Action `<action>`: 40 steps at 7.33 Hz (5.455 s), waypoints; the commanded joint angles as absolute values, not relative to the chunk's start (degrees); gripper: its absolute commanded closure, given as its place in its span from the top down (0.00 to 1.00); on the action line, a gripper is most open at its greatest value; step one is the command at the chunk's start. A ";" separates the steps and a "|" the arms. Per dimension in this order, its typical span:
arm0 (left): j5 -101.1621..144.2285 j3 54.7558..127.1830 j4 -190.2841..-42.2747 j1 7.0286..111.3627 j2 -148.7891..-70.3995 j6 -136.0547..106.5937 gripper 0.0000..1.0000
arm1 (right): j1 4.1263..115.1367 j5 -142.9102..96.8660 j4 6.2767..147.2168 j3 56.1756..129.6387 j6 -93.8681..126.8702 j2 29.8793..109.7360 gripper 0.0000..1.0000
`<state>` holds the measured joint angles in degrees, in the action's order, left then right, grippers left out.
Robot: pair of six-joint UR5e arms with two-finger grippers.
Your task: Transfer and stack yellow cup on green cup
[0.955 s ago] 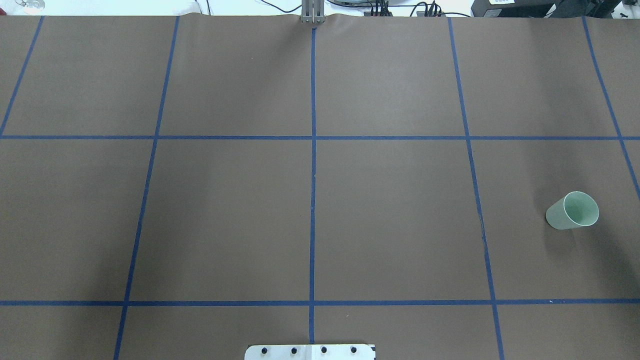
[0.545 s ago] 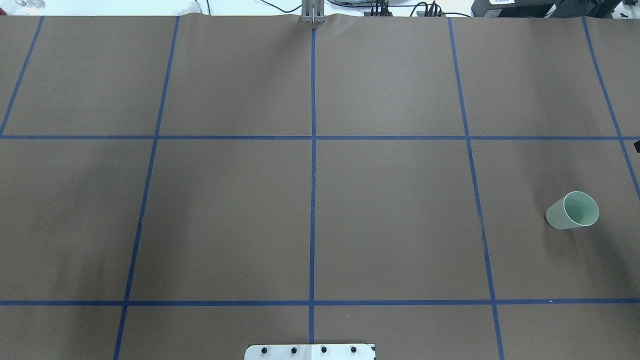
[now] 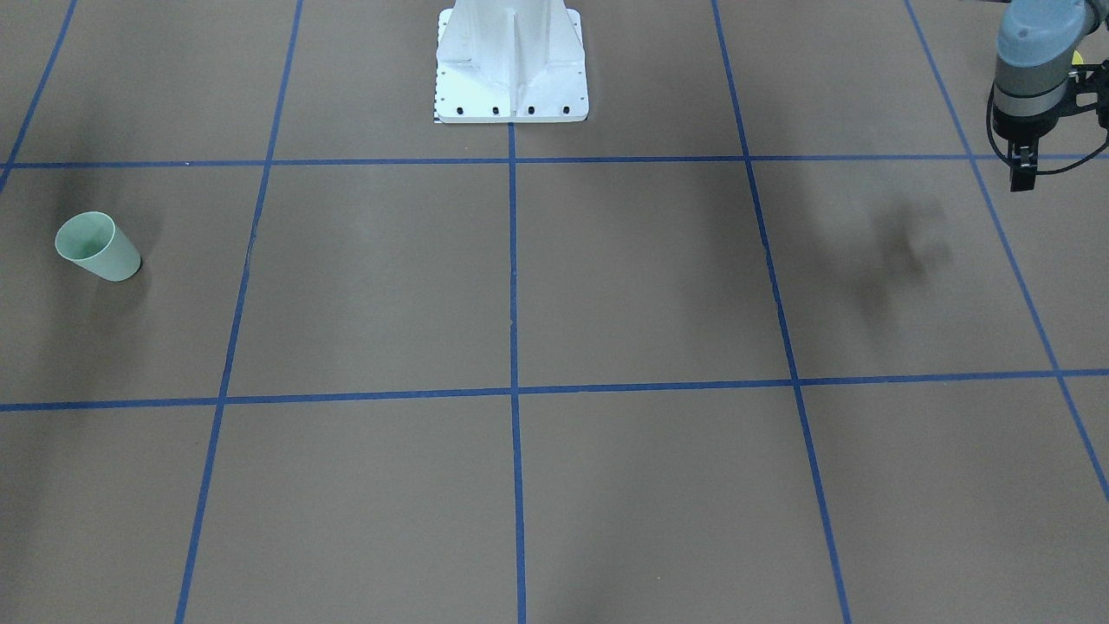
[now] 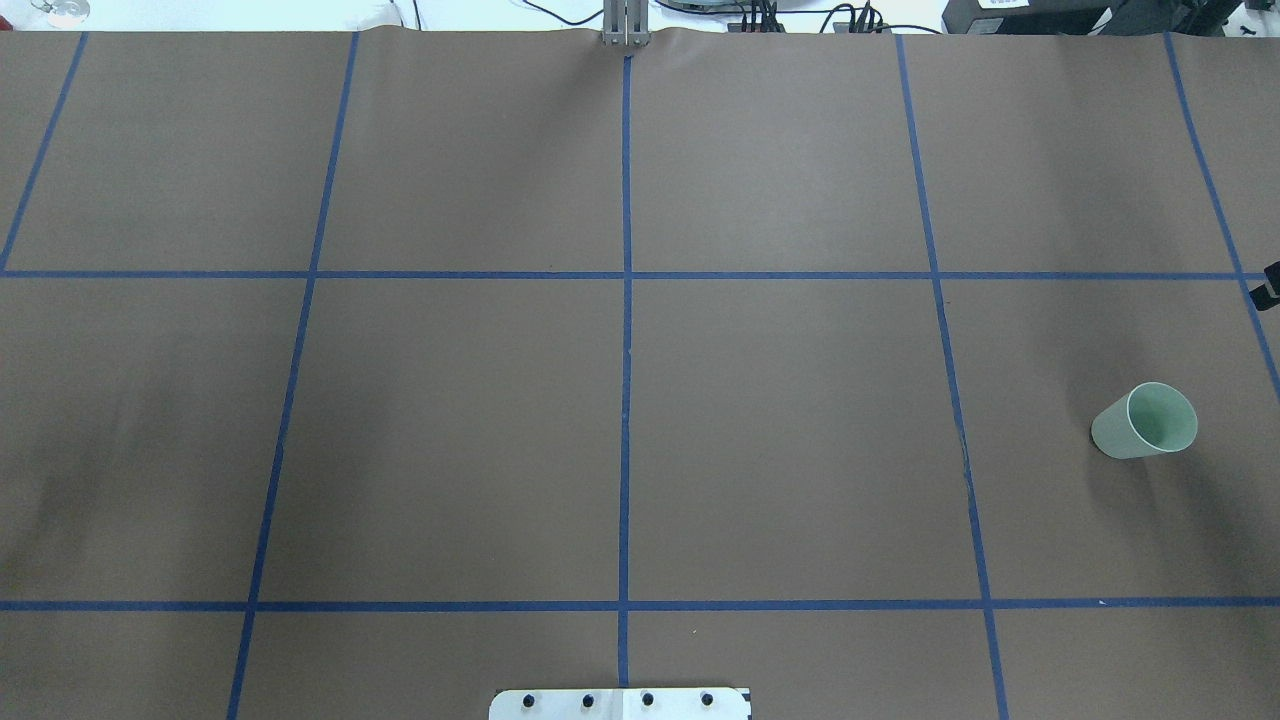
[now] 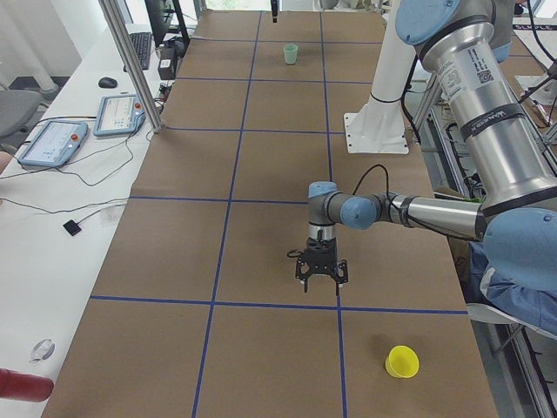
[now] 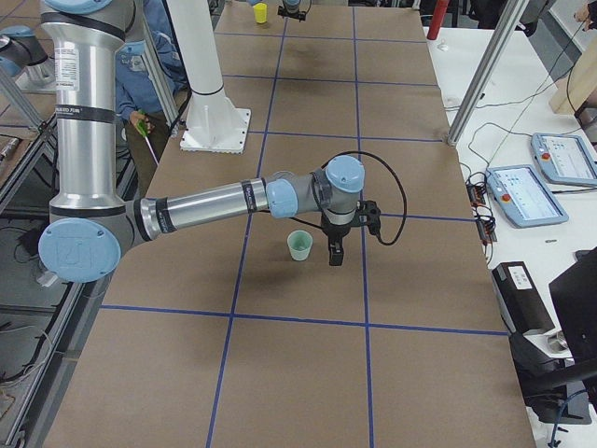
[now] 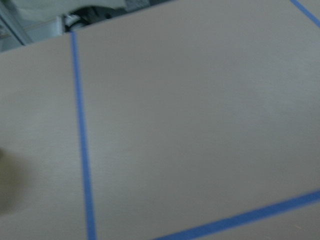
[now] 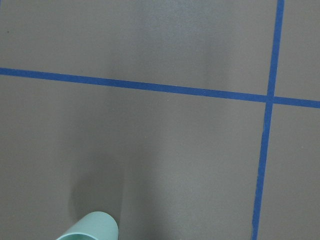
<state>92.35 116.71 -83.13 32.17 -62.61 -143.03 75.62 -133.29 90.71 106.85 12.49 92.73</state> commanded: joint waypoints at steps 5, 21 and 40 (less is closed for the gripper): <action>95.18 106.54 -73.21 21.10 -65.21 -162.86 0.99 | 75.32 -133.24 90.97 109.07 12.83 92.99 1.00; 108.37 89.04 -87.18 9.49 -63.11 -173.58 0.99 | 74.44 -133.68 91.05 111.44 13.01 93.43 1.00; 97.47 106.63 -68.97 13.26 -54.75 -151.09 0.00 | 74.27 -142.82 91.32 106.35 13.97 88.24 1.00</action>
<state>97.39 99.91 -75.20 12.04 -54.35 -151.37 74.16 -142.47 91.33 106.21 13.92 88.02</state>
